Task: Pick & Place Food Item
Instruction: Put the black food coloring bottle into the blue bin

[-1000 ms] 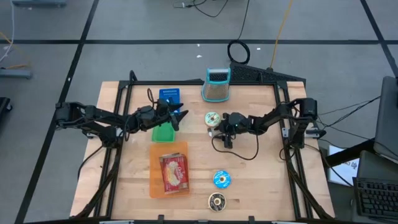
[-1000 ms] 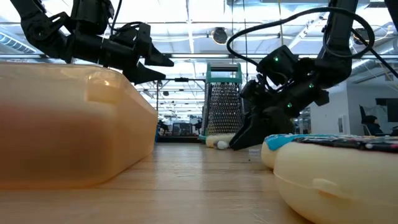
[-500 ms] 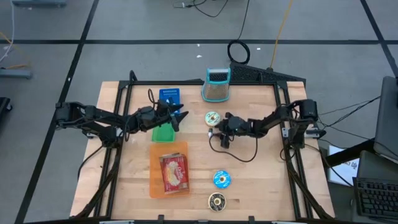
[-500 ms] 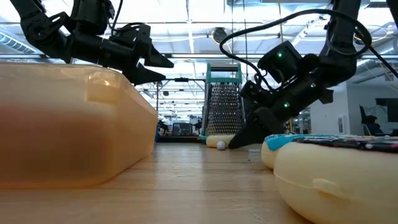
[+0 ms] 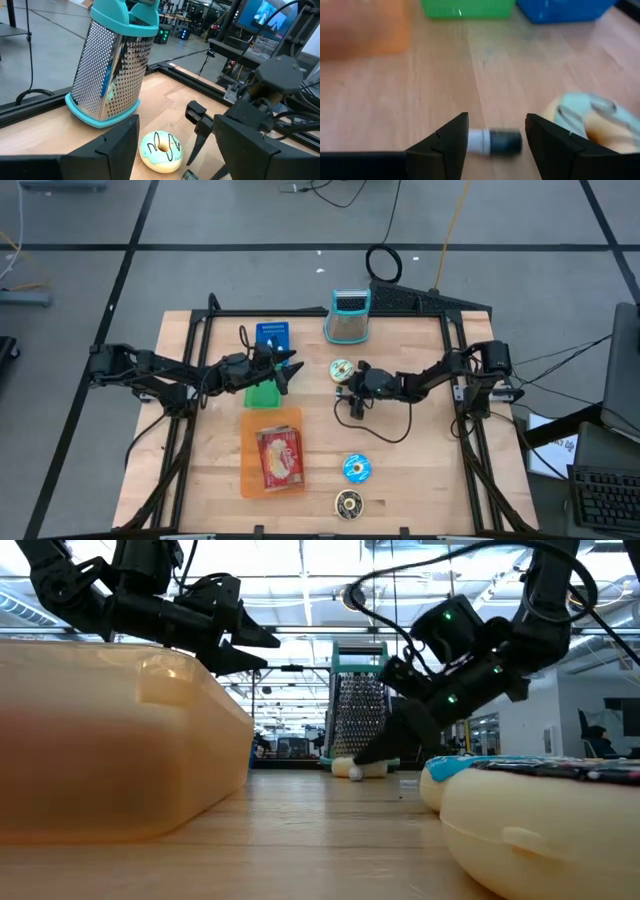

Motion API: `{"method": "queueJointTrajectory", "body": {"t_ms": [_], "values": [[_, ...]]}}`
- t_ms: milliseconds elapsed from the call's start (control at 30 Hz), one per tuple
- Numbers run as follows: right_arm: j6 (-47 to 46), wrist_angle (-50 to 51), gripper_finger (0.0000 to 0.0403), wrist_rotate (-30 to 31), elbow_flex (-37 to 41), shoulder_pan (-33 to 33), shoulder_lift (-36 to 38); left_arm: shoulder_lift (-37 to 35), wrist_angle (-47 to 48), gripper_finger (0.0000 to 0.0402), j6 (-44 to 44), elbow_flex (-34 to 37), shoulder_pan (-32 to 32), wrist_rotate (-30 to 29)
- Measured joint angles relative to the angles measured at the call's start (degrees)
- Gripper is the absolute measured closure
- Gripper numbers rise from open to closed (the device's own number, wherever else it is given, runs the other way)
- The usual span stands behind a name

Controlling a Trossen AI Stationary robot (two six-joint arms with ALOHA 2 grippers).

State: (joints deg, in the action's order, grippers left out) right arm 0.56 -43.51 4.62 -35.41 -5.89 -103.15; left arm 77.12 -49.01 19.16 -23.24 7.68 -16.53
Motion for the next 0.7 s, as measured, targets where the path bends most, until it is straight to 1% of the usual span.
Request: {"method": "queueJointTrajectory", "body": {"t_ms": [100, 300, 367, 467, 533, 700], "values": [[1.0, 0.1, 0.0210, -0.2, -1.7, 0.4, 0.0, 0.0, 0.0, 0.0147, 0.0, 0.0, 0.0, 0.0], [2.0, 1.7, 0.0176, -0.5, -3.8, 0.3, 0.0, 0.0, 0.0, 0.0147, 0.4, 0.0, 0.0, 0.0], [3.3, 3.7, 0.0171, -2.5, -4.0, 0.1, -0.1, 0.0, 0.0, 0.0147, 0.4, 0.0, 0.0, 0.0], [4.9, 3.9, 0.0172, -6.8, -4.0, 0.1, -2.0, 0.0, 0.0, 0.0147, 0.4, 0.0, 0.0, 0.1], [5.4, 4.2, 0.0176, -8.6, -3.9, 0.2, -2.0, 0.0, 0.0, 0.0147, 0.4, 0.0, 0.0, 0.1], [4.7, 7.3, 0.0191, -8.9, -3.9, 1.0, -1.1, 0.0, -0.1, 0.0147, 0.6, 0.0, 0.0, 0.1]]}}
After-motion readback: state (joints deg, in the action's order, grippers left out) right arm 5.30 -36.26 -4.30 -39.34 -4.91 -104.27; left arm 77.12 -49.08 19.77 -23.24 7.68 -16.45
